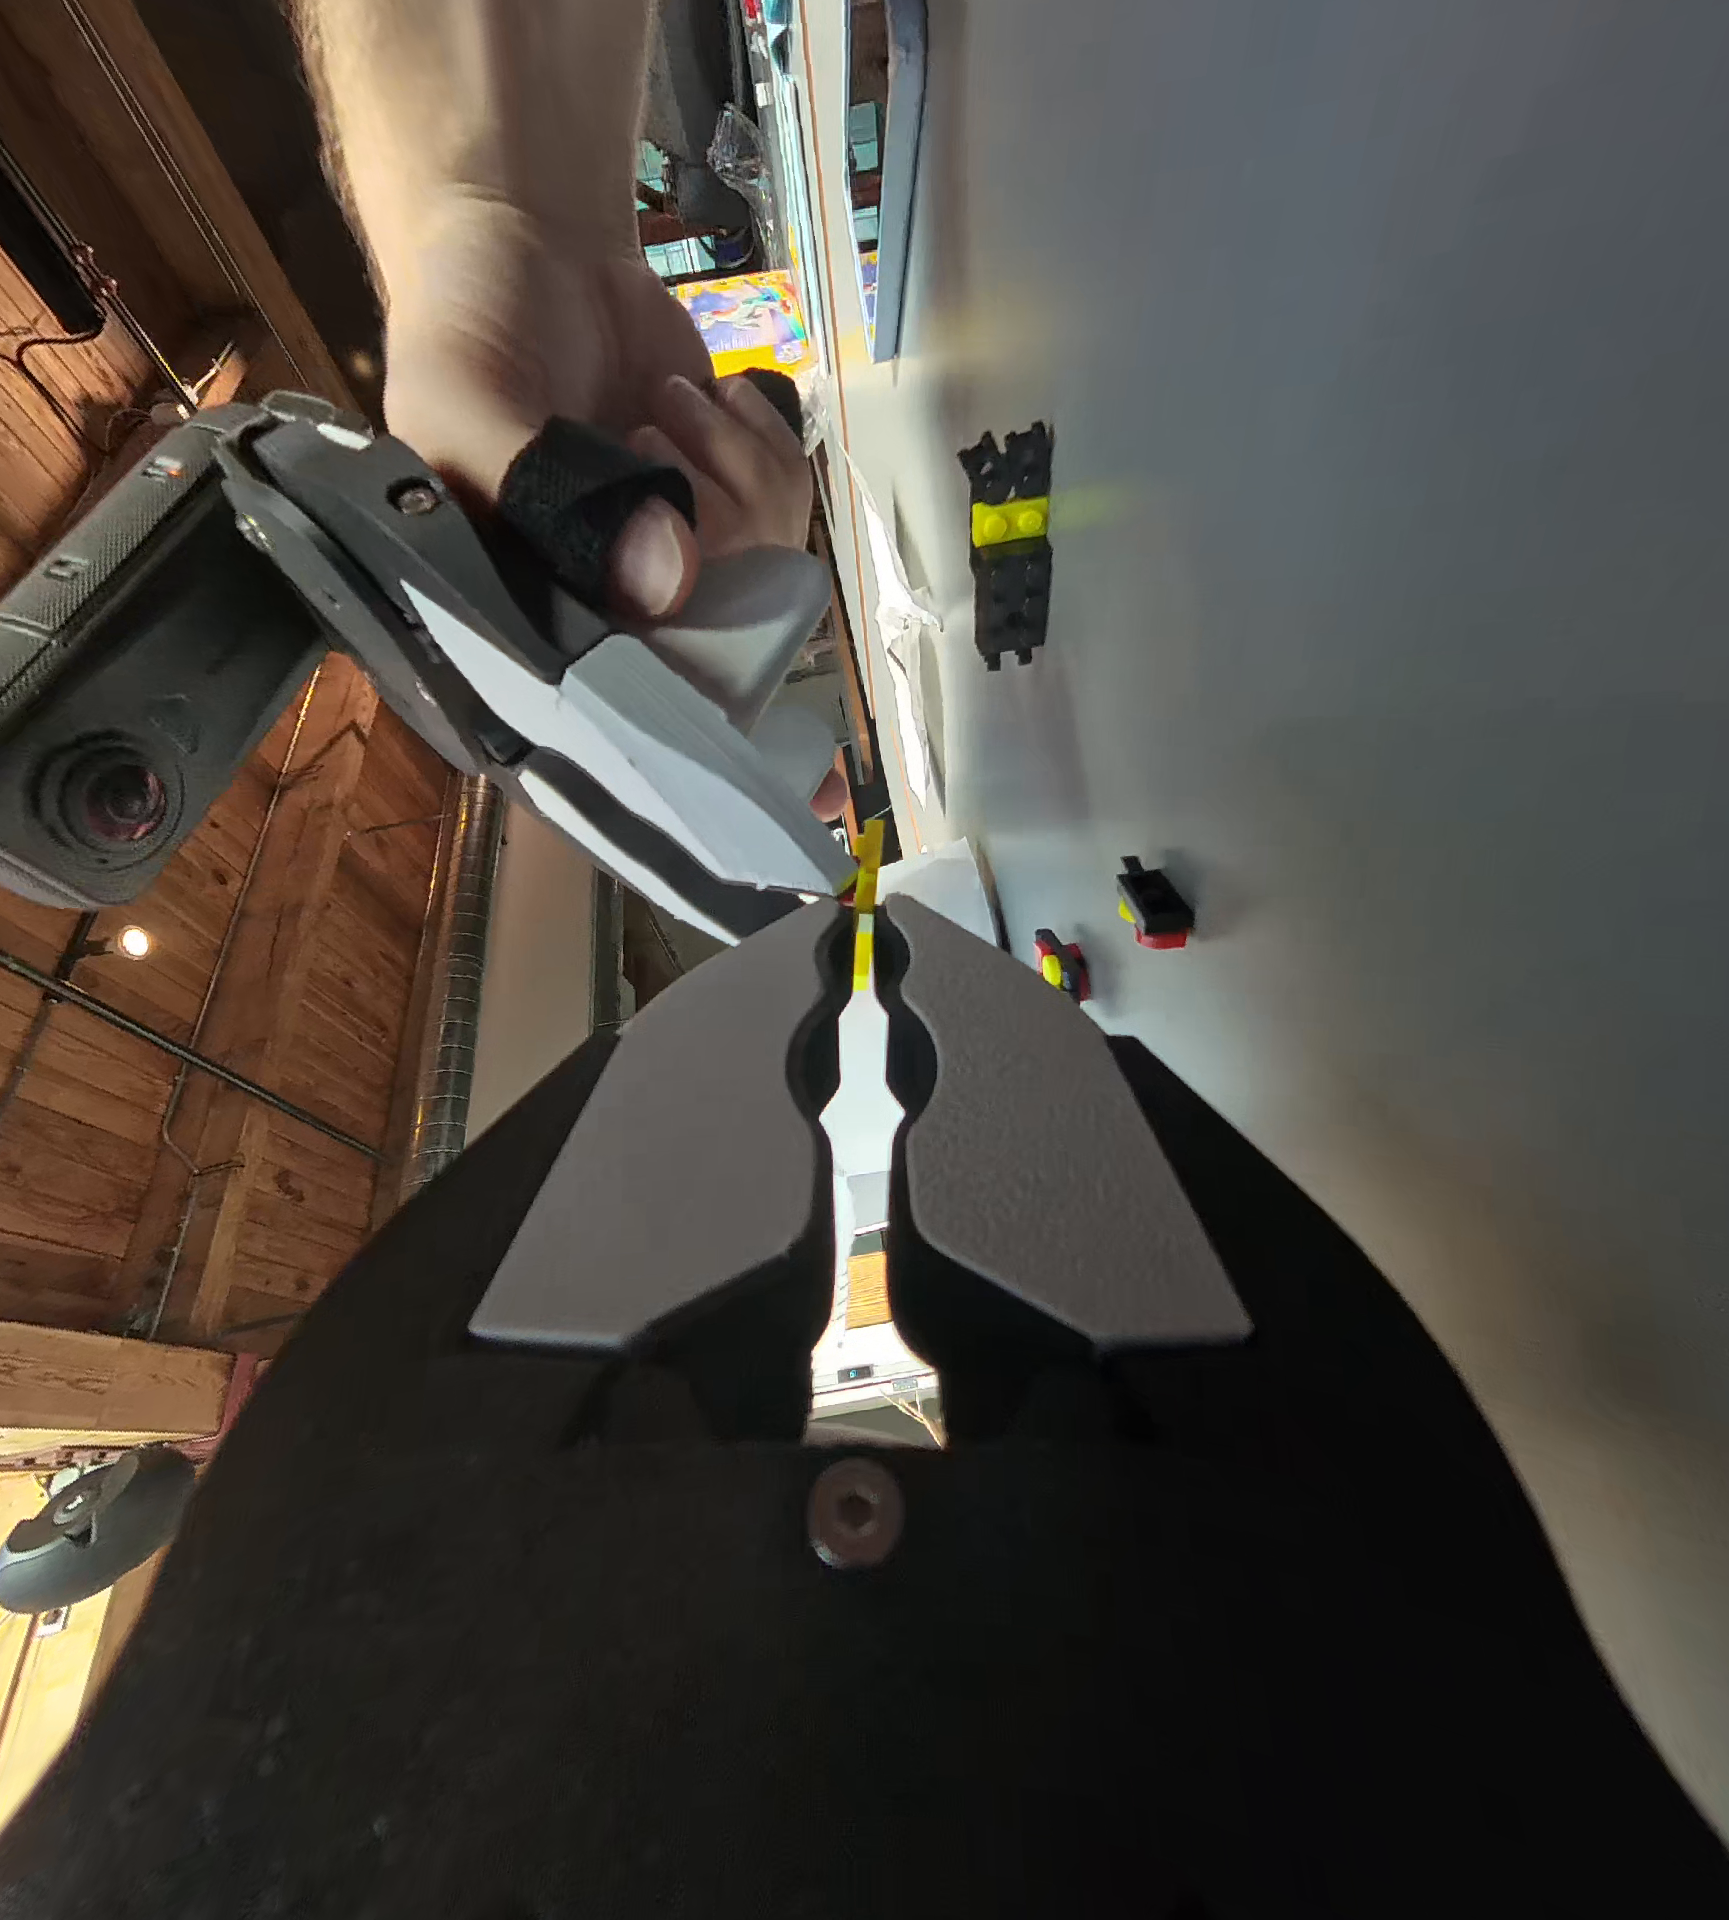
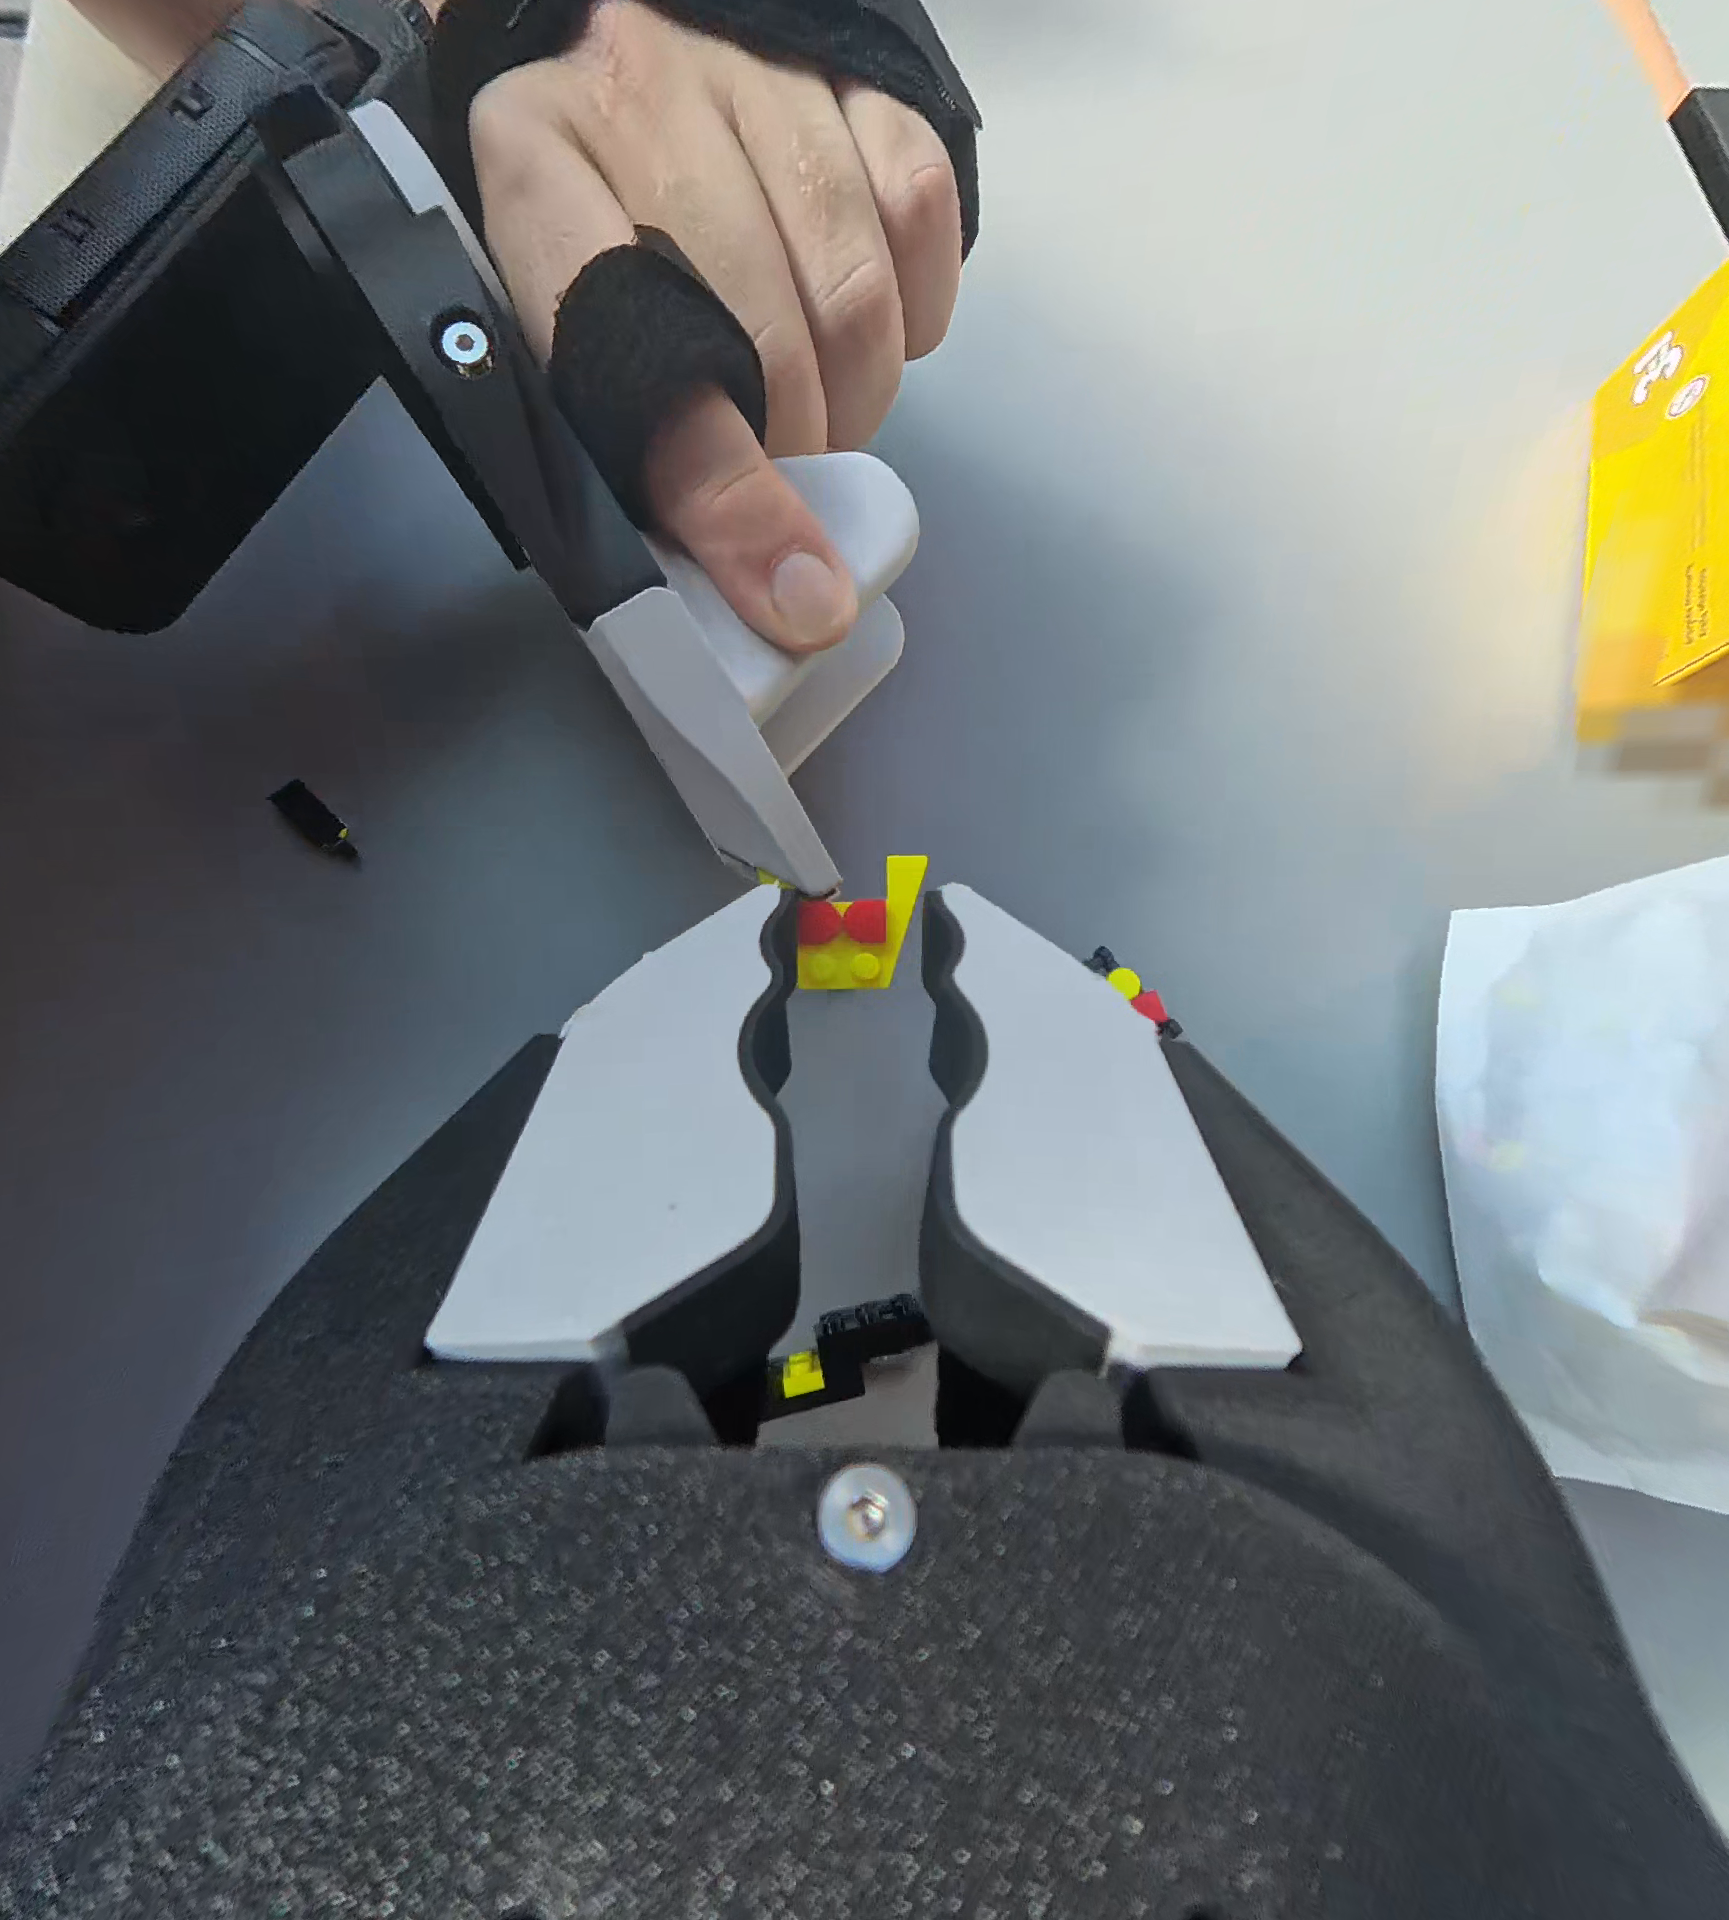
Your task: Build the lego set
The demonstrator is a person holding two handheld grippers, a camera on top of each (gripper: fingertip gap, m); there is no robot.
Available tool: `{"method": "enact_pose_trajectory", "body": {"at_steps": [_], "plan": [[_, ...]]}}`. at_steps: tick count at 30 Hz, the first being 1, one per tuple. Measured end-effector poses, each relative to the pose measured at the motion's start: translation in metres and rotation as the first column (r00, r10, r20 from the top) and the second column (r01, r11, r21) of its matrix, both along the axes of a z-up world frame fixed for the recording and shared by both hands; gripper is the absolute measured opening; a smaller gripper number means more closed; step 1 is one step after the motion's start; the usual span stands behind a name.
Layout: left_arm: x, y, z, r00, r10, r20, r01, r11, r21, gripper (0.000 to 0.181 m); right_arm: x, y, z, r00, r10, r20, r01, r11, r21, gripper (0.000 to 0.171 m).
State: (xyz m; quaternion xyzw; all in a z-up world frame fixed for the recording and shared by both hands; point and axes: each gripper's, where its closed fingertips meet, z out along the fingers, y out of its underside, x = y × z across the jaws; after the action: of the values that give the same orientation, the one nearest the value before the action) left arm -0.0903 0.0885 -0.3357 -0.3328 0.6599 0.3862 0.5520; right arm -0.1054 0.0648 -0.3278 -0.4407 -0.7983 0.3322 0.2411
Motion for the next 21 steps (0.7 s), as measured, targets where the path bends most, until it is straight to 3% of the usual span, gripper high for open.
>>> {"method": "enact_pose_trajectory", "body": {"at_steps": [10,21], "plan": [[-0.002,0.004,-0.03,0.997,0.023,-0.073,-0.033,0.99,-0.139,0.003,0.004,0.002,-0.034,0.992,-0.048,0.113,0.046,0.999,0.016,0.016],[0.002,0.002,-0.047,0.965,-0.066,-0.252,-0.012,0.955,-0.297,0.003,0.011,0.002,-0.049,0.971,-0.229,0.074,0.227,0.973,0.038,0.015]]}}
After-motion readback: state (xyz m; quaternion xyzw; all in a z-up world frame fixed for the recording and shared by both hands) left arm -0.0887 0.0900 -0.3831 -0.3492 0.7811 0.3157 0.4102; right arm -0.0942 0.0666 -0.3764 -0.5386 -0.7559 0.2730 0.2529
